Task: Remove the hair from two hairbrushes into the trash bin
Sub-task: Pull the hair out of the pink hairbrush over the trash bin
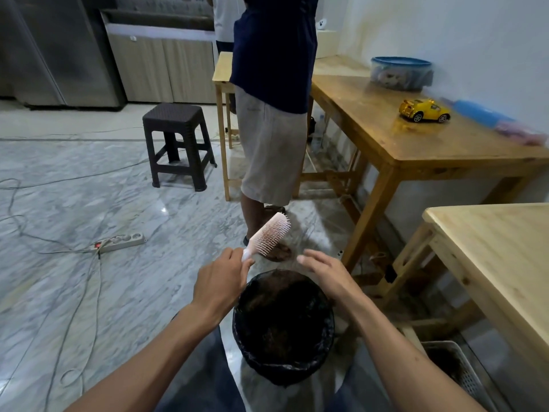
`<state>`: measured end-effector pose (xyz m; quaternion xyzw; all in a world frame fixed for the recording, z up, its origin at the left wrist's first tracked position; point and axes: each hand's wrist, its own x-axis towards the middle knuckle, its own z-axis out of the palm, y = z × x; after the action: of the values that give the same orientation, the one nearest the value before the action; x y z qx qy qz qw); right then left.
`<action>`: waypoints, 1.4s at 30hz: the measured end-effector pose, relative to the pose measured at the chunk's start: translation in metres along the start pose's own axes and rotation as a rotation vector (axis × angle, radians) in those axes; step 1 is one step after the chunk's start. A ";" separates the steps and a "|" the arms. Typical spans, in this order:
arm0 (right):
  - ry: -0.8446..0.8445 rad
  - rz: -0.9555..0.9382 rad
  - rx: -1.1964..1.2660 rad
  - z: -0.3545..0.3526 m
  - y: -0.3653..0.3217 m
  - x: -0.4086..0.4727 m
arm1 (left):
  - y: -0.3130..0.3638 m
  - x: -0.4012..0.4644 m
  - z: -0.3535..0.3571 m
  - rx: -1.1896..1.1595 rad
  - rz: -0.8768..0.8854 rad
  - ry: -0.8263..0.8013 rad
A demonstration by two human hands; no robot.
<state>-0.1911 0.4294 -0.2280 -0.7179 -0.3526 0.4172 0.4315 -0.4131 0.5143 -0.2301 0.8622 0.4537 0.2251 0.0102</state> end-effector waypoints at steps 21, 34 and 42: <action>0.188 -0.109 0.033 -0.003 0.001 -0.002 | -0.006 -0.002 0.001 0.052 -0.034 0.011; -0.019 -0.094 0.109 0.018 -0.021 0.002 | 0.014 -0.004 0.001 0.040 0.092 0.062; 0.195 -0.010 0.158 0.012 -0.005 0.007 | -0.010 -0.002 -0.002 0.088 0.031 0.112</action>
<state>-0.2003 0.4413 -0.2292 -0.7170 -0.2786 0.3698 0.5211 -0.4233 0.5182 -0.2315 0.8548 0.4496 0.2529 -0.0567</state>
